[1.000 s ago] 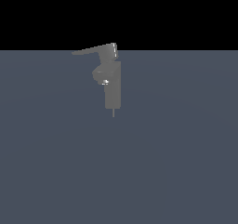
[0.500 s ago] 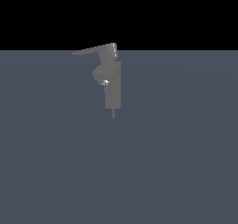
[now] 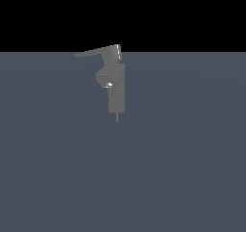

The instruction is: Turn on the faucet by rotating a designated handle.

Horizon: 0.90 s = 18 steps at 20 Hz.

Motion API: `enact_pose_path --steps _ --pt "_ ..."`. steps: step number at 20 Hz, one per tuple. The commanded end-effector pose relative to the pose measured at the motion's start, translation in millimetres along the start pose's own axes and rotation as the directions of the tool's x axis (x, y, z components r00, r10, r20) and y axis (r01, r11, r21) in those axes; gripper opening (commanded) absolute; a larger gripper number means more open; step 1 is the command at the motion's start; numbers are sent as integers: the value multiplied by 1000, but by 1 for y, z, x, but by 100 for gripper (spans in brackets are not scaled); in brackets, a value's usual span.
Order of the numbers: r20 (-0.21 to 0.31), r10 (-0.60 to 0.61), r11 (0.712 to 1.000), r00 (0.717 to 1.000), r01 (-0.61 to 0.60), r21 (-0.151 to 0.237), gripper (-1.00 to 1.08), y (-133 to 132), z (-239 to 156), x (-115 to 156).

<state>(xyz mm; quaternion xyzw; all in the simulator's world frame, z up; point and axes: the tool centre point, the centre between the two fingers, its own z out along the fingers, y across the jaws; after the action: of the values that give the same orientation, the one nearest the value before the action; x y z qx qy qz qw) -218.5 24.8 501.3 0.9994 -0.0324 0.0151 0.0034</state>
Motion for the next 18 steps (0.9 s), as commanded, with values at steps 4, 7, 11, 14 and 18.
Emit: enact_pose_path --steps 4,7,11,14,18 --pt "19 100 995 995 -101 16 -100 -6 -2 25" --pt "34 170 985 985 -171 24 -100 -11 -1 43" --pt "56 264 964 963 -266 29 -100 -17 1 67" --pt "72 334 941 940 -336 28 -100 -22 5 86" --pt "93 424 904 901 -427 23 -100 -29 11 111"
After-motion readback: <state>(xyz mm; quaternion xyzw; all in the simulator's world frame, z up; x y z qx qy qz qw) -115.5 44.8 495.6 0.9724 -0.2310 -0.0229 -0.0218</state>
